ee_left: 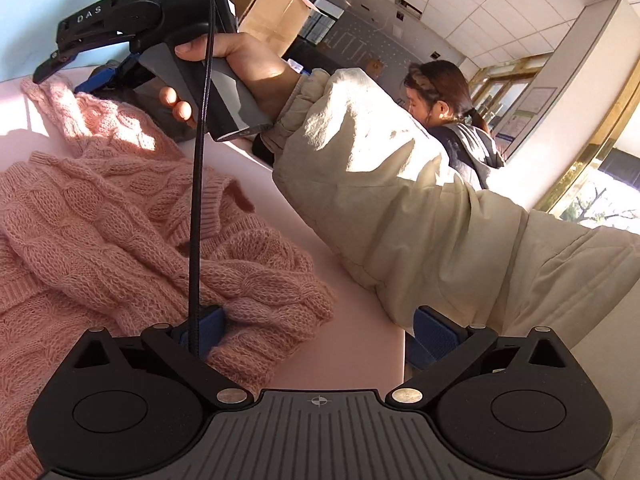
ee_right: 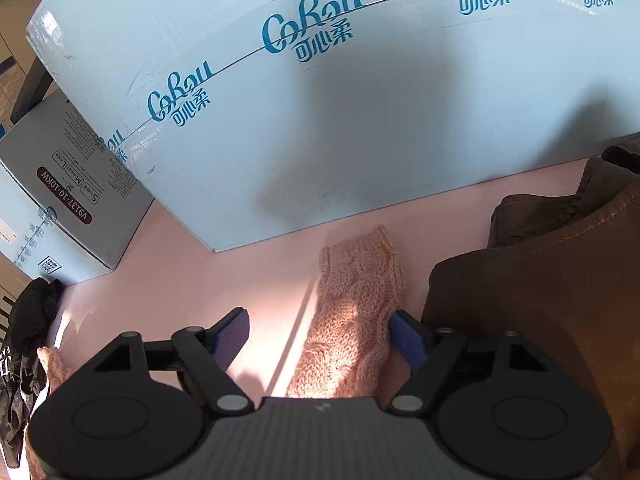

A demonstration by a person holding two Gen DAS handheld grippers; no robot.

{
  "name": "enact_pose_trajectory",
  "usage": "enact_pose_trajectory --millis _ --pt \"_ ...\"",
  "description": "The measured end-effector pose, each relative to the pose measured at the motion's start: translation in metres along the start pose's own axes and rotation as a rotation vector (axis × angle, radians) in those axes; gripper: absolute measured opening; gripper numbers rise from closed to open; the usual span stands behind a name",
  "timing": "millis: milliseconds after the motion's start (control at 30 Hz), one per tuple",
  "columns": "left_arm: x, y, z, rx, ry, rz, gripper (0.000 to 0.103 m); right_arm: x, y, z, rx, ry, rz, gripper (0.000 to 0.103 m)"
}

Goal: Fold clothes
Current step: 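Grasp the pink sweater cuff with the right gripper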

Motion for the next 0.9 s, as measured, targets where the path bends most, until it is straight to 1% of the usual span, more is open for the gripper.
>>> enact_pose_trajectory --millis 33,67,133,267,333,400,533,600,633,733,767,800,833,867,900 --pt "-0.001 -0.001 0.0 -0.001 -0.003 -0.007 0.101 0.0 0.0 -0.006 0.018 0.017 -0.015 0.03" --pt "-0.002 -0.002 0.0 -0.003 -0.004 -0.011 0.101 0.0 0.0 -0.008 0.021 0.022 -0.024 0.026" --pt "-0.001 -0.002 0.002 -0.009 -0.001 -0.01 0.102 0.001 0.002 -0.008 0.006 0.004 -0.028 0.025" --pt "-0.002 -0.001 0.004 -0.016 0.004 -0.009 0.101 0.003 0.005 -0.003 -0.009 -0.025 -0.026 0.02" --pt "-0.003 -0.001 0.004 -0.017 0.003 -0.011 0.102 0.002 0.006 0.001 -0.017 -0.042 -0.041 0.018" --pt "-0.003 -0.002 0.004 -0.018 0.003 -0.012 0.102 -0.005 0.006 0.007 -0.026 -0.089 -0.068 0.017" --pt "-0.004 -0.003 0.005 -0.021 0.002 -0.015 0.102 -0.019 0.007 0.019 -0.066 -0.124 -0.097 0.014" --pt "-0.005 -0.004 0.005 -0.023 0.001 -0.016 0.102 -0.025 0.008 0.025 -0.089 -0.139 -0.108 0.014" --pt "-0.005 -0.004 0.005 -0.023 0.001 -0.017 0.102 -0.028 0.007 0.028 -0.104 -0.131 -0.111 0.014" --pt "-0.006 -0.005 0.005 -0.025 0.0 -0.019 0.102 -0.034 0.003 0.032 -0.155 -0.083 -0.116 0.015" --pt "-0.006 -0.005 0.005 -0.026 0.0 -0.02 0.102 -0.032 0.002 0.031 -0.174 -0.038 -0.118 0.017" --pt "-0.007 -0.005 0.005 -0.027 -0.001 -0.02 0.102 -0.028 0.001 0.028 -0.194 0.021 -0.121 0.019" --pt "0.0 -0.007 -0.001 -0.029 -0.003 -0.023 0.102 -0.025 0.0 0.025 -0.215 0.081 -0.123 0.027" --pt "0.005 -0.008 -0.006 -0.032 -0.005 -0.027 0.102 -0.019 -0.001 0.02 -0.205 0.103 -0.105 0.036" --pt "0.003 -0.007 -0.005 -0.036 -0.002 -0.027 0.102 -0.013 -0.002 0.013 -0.162 0.072 -0.076 0.036"
Point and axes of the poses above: each gripper's, at about its wrist camera, not at the fingertips, and x roughly the way its jaws point, z to its left, y to its underside, the point moved 5 cm from there along x, roughly the way its jaws point, and after that the axes turned 5 degrees about -z, right-handed, at the moved point
